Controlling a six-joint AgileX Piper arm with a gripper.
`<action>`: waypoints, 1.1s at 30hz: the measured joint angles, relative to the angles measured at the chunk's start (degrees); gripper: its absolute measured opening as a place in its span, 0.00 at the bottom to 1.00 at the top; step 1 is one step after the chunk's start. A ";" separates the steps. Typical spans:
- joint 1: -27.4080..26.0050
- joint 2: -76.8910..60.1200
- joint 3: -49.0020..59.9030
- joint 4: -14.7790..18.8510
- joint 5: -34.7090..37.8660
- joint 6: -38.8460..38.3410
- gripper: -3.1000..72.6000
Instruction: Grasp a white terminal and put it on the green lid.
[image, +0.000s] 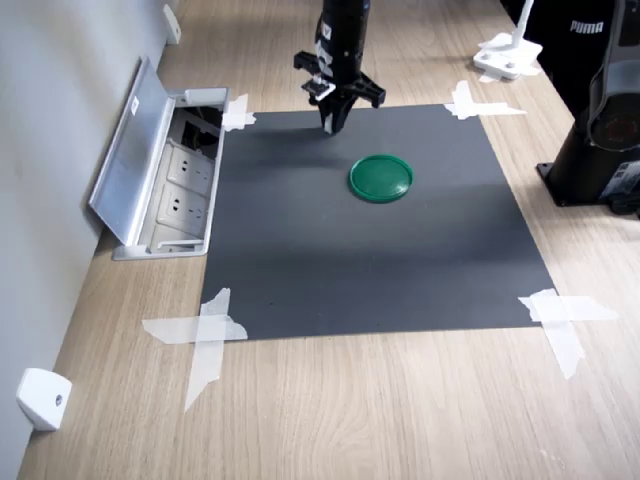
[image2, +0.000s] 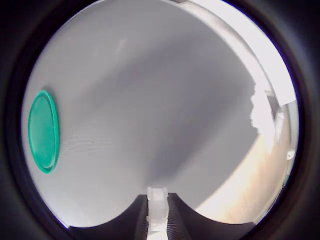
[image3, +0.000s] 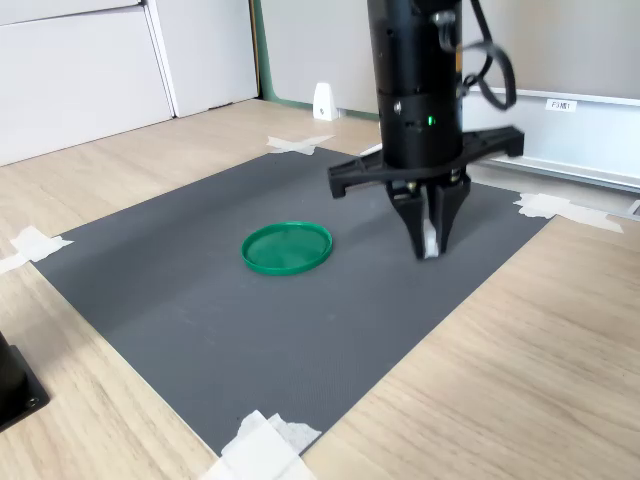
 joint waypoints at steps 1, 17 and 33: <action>0.00 -1.33 -0.06 0.00 0.67 0.00 0.16; 9.86 -19.12 -2.83 4.72 23.82 1.45 0.16; 12.01 -21.91 19.37 2.09 3.11 1.37 0.16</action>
